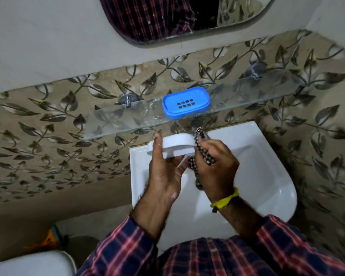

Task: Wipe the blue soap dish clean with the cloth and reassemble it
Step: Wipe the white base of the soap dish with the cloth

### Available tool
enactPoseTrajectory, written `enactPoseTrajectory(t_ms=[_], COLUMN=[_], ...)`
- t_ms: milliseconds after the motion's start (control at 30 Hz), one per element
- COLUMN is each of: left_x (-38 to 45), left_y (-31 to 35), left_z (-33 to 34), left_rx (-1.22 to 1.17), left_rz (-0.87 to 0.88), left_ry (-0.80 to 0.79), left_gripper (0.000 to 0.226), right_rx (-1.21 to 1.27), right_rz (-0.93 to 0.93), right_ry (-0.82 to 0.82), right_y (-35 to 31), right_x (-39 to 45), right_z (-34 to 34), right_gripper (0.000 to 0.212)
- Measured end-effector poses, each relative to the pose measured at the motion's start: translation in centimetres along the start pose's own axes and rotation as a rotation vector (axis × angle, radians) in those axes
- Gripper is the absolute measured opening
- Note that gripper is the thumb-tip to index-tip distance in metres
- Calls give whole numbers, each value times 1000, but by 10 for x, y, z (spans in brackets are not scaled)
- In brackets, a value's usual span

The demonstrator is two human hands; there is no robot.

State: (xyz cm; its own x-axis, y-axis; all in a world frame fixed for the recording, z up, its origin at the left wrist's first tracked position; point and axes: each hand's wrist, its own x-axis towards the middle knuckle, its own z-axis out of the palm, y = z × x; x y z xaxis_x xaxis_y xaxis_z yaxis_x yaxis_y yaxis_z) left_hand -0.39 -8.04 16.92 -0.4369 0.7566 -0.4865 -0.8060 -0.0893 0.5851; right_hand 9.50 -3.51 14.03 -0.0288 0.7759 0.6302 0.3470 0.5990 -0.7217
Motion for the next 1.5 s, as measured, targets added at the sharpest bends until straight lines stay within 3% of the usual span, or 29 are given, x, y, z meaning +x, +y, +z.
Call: enactPoseTrajectory(t_ms=[133,200,300,333,467,567,700,867,1033,1133,1300,1400,1500], left_x=[11,14,14,12,9,6,10,3,15,19,21,20,21], left_y=[16,21,16,10,-13,-19,-14,-14,0,-13,3,-6,-8], left_z=[-11,-22,-34,-37,-44,-42,-48,-42,-50,-54,-34,-34,-31], left_rx=[-89,-111,33,105,240,168,-68,35,94,88,104,143,121], left_rz=[-34,-20,-17,-39,-102,-136,-152,-121,-173,-173,-149,-119,-120], left_ry=[-50,-87,-140,-147,-174,-195,-247,-249,-285,-235,-266,-177,-221], left_gripper=[51,51,47,45,39,44,42,52,75,66,80,73,66], right_rx=[44,48,107,110,77,57,68,19,-25,-68,-48,-95,-95], right_rz=[-271,-246,80,86,-230,-248,-325,-240,-423,-289,-509,-404,-399], right_ry=[-295,-400,-299,-276,-460,-549,-597,-509,-664,-602,-684,-630,-606], right_y=[5,13,10,6,-17,-25,-24,-23,-24,-17,-17,-9,-7], right_x=[-5,2,19,23,28,27,6,19,-15,-3,-23,-14,-5], right_z=[-17,-24,-26,-24,-11,0,-3,5,-13,-9,-20,-22,-15], right_gripper=[32,35,32,30,35,37,38,37,35,34,28,30,33])
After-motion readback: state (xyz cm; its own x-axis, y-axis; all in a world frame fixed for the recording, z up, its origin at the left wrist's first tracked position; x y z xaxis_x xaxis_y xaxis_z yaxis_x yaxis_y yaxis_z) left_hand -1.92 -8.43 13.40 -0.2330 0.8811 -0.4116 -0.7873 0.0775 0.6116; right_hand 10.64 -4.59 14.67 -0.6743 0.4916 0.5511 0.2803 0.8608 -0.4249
